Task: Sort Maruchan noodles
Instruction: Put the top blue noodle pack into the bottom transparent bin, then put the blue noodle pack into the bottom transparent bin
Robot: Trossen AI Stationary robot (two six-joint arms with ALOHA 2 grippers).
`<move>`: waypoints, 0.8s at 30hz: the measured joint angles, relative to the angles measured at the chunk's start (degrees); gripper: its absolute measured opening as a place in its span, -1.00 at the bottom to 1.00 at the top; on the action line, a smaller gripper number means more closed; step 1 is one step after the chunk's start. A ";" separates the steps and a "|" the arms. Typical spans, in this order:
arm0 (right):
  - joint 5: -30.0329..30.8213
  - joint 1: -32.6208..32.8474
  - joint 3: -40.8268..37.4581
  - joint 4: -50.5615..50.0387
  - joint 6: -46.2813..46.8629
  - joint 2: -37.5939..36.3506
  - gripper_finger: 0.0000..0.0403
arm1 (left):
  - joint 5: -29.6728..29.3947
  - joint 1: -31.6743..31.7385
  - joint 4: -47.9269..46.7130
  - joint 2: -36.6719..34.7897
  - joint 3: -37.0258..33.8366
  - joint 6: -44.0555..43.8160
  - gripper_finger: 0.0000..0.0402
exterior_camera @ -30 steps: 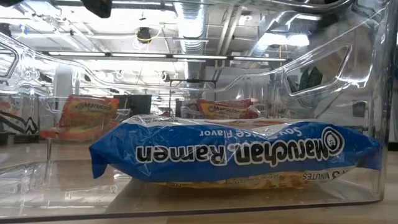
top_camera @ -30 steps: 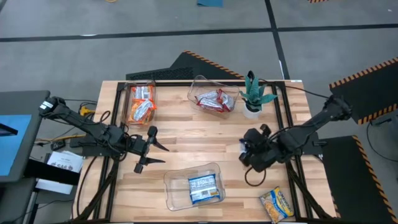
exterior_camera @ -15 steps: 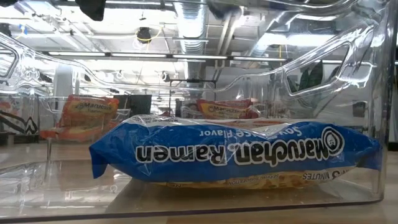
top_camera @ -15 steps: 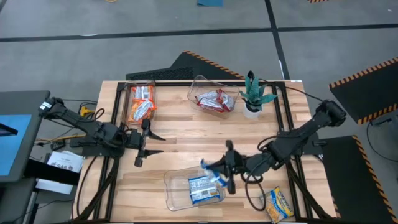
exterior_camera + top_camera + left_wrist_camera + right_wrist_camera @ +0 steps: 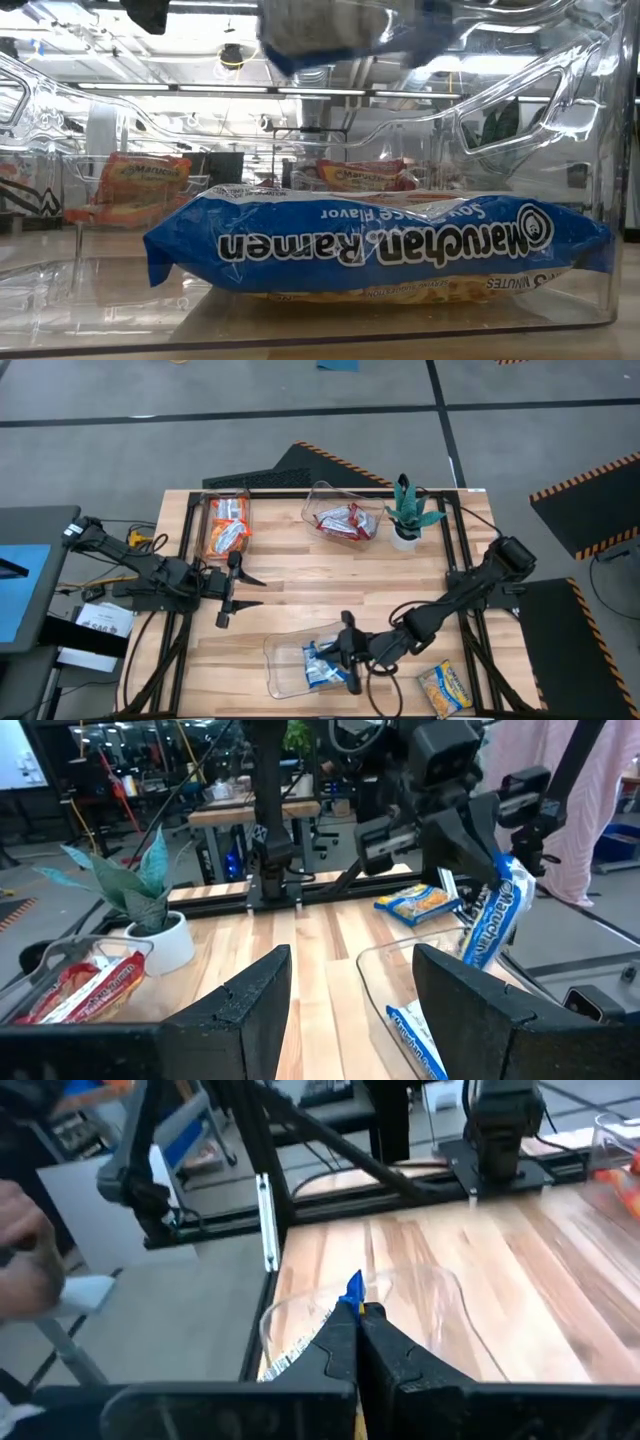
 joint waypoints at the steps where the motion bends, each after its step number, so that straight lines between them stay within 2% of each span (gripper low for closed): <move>1: -0.04 0.02 0.29 -1.11 0.05 0.00 -0.91 | 0.00 0.00 -0.08 0.00 0.00 0.00 -0.02; 10: 0.14 0.09 0.35 -13.29 0.66 -1.03 -0.84 | 0.01 -0.02 -0.02 0.00 0.00 0.02 -0.02; 17: -0.63 0.04 0.31 -15.11 1.54 -0.48 -0.69 | 0.02 -0.02 -0.01 0.00 0.00 0.01 -0.02; 20: -0.61 0.04 0.31 -15.02 1.58 -0.50 -0.59 | 0.02 -0.02 -0.01 0.00 0.00 0.02 -0.02; 24: -0.83 0.15 0.93 -15.89 1.58 -0.59 -0.33 | 0.03 -0.02 -0.03 0.00 0.00 0.02 -0.02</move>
